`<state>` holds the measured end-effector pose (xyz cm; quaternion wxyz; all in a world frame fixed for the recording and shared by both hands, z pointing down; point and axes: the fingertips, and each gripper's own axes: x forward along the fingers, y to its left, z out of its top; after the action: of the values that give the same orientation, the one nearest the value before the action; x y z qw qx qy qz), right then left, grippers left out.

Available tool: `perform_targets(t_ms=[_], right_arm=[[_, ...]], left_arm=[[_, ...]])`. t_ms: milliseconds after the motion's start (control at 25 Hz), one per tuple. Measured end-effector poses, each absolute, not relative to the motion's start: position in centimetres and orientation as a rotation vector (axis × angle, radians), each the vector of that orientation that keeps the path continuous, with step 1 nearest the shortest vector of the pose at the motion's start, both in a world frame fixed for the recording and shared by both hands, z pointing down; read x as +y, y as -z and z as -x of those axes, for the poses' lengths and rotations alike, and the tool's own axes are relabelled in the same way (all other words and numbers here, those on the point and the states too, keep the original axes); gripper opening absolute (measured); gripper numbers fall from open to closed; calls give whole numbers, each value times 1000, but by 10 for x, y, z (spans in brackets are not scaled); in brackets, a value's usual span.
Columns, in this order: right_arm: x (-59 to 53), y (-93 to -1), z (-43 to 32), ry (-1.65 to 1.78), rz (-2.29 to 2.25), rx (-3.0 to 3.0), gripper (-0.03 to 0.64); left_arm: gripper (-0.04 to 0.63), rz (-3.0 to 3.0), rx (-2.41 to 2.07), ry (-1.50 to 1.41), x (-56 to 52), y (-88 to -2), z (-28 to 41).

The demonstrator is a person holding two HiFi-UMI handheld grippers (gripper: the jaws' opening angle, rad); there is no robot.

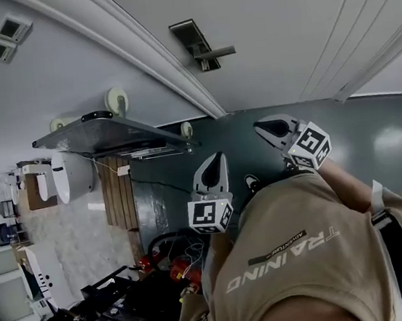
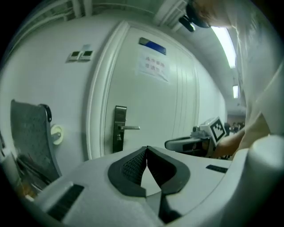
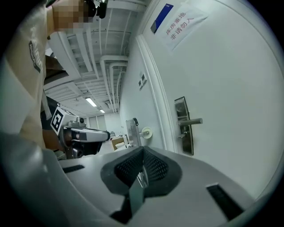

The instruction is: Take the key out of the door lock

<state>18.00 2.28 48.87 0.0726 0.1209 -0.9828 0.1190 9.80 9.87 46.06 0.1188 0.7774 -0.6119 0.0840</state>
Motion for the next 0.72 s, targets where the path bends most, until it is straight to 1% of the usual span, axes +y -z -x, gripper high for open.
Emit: perform_targets(t_ms=[80, 480, 600, 720], right_arm=[[28, -487, -170, -334, -369, -2944, 14], [31, -484, -107, -260, -562, -2924, 14], [21, -481, -108, -188, -679, -2903, 14], [12, -482, -118, -231, -753, -2874, 14]], left_arm=[[9, -2244, -1774, -173, 100, -462, -85], [9, -2262, -1724, -217, 108, -485, -4], [9, -2308, -1671, -219, 107, -491, 5], [9, -2321, -1631, -202, 106, -496, 8]])
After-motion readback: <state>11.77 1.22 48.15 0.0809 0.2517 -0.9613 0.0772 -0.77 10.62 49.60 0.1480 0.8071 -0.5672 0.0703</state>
